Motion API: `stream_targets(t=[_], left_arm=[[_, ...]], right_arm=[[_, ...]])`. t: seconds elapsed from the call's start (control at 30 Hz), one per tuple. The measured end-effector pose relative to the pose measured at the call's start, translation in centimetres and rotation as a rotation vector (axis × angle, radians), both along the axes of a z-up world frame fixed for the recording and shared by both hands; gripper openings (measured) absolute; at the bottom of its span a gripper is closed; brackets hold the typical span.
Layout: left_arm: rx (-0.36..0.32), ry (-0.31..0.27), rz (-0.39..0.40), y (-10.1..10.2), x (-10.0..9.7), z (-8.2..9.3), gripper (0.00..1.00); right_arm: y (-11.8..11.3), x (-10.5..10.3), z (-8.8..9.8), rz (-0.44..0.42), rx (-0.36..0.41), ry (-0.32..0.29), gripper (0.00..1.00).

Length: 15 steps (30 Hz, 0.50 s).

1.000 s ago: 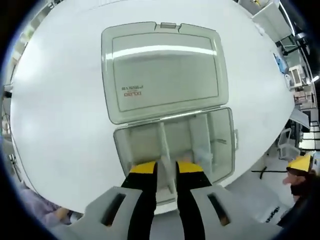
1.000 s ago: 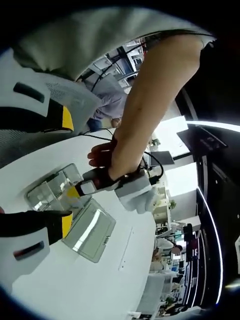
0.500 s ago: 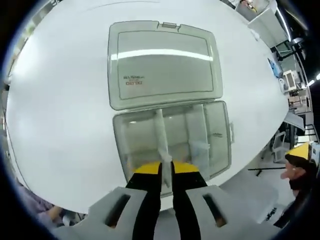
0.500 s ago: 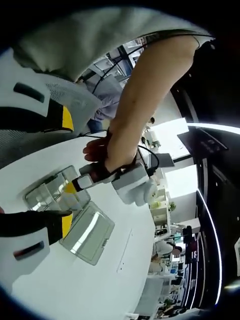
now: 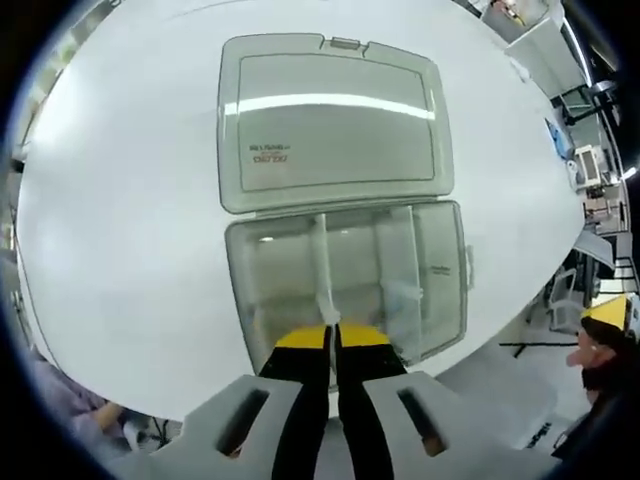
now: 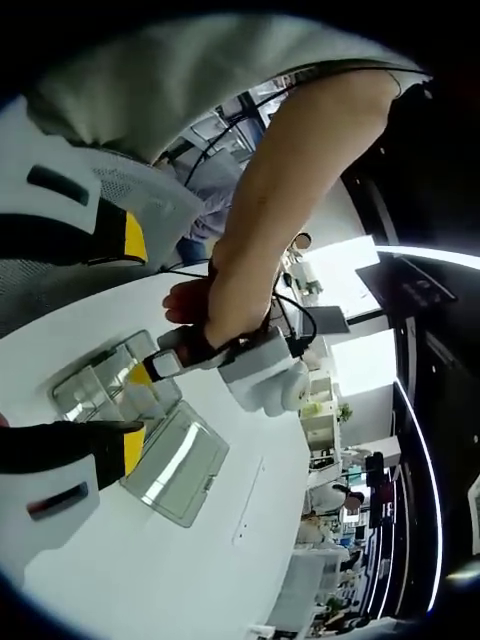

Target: Insert the divider into the dual guide fixture by aligning both edges with the guide slots and pushing it downward to the bottom, including one-sided entry, uneven engagement, binding, and posture correction.

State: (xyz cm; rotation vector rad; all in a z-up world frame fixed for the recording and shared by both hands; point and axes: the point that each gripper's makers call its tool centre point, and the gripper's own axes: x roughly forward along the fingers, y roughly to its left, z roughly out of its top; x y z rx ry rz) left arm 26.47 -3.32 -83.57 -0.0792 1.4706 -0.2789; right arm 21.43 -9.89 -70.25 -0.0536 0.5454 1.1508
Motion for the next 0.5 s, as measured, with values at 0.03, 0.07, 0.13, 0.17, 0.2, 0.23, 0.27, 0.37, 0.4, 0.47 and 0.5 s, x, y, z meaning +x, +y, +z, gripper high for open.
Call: stream_targets(t=[0.03, 0.07, 0.13, 0.17, 0.2, 0.23, 0.27, 0.37, 0.4, 0.47, 0.5], left_arm=[[0.004, -0.002, -0.005, -0.13, -0.04, 0.04, 0.0], [0.006, -0.004, -0.01, -0.17, -0.04, 0.04, 0.0], [0.012, -0.006, -0.015, -0.15, -0.03, 0.03, 0.0], [0.014, -0.005, -0.014, -0.17, -0.04, 0.03, 0.0], [0.015, -0.007, -0.015, -0.19, -0.04, 0.02, 0.0], [0.016, -0.01, -0.02, -0.22, -0.04, 0.01, 0.0], [0.016, -0.011, -0.023, -0.24, -0.03, 0.02, 0.0], [0.0, -0.018, -0.037, -0.42, 0.0, 0.06, 0.0], [-0.005, -0.028, -0.047, -0.48, 0.05, 0.13, 0.0], [-0.018, -0.041, -0.06, -0.53, 0.02, 0.15, 0.02], [-0.022, -0.05, -0.066, -0.48, 0.07, 0.18, 0.02]], right_arm=[[-0.06, 0.0, -0.01, -0.001, -0.002, -0.001, 0.6], [-0.1, -0.01, -0.01, -0.001, -0.002, -0.001, 0.6], [-0.13, -0.05, -0.04, -0.001, -0.003, -0.001, 0.6], [-0.15, -0.08, -0.08, 0.0, -0.005, -0.002, 0.6], [-0.15, -0.1, -0.08, 0.0, -0.006, -0.001, 0.6], [-0.14, -0.13, -0.07, 0.0, -0.005, -0.002, 0.6], [-0.13, -0.17, -0.03, 0.001, -0.006, -0.003, 0.6], [-0.13, -0.21, 0.13, 0.0, -0.005, -0.005, 0.6], [-0.15, -0.23, 0.17, 0.001, -0.007, -0.007, 0.6], [-0.19, -0.28, 0.22, 0.002, -0.009, -0.008, 0.6], [-0.19, -0.3, 0.24, 0.002, -0.01, -0.009, 0.6]])
